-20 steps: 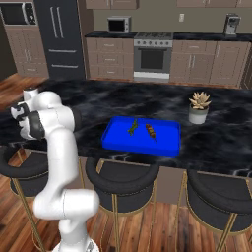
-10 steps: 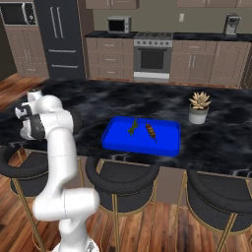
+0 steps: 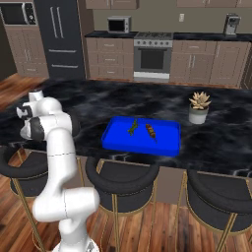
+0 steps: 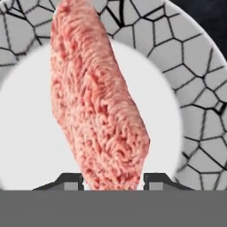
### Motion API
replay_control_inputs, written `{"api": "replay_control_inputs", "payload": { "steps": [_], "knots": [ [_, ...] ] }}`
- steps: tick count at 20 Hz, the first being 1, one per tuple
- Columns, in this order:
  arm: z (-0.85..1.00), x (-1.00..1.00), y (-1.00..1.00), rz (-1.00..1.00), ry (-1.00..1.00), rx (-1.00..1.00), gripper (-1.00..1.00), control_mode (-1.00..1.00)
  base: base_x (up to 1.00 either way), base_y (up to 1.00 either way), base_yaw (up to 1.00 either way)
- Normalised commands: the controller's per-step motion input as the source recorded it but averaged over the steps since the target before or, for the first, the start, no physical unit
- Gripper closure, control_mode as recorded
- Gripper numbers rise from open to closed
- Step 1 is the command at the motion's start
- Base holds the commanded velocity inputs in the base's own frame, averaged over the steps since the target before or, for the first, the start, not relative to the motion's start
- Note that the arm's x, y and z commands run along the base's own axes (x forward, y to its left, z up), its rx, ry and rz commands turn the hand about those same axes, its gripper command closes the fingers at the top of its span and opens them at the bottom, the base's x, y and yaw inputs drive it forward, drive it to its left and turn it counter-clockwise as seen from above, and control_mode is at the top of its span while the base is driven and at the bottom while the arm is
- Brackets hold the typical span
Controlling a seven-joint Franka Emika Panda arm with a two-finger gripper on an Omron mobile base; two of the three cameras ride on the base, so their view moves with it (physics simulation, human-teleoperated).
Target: Create a steak meal by picking up the steak and asparagus from the tray and placing them on the plate. Leave the skewers on the tray.
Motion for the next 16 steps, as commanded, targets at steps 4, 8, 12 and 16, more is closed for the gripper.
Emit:
{"api": "replay_control_inputs", "payload": {
  "steps": [4,8,12,16],
  "knots": [
    [0.06,-0.14,0.00,0.00,-0.01,0.00,-1.00,-1.00,0.00,0.00,0.00],
    [0.20,-0.27,-0.01,0.00,-0.04,0.00,-1.00,-1.00,0.00,0.00,0.00],
    [0.45,-0.40,-0.29,-0.04,-0.09,0.00,-1.00,-1.00,0.00,0.00,0.00],
    [0.35,-0.49,-0.69,-0.09,-0.15,0.00,-1.00,-1.00,0.00,0.00,0.00]
  ]
}}
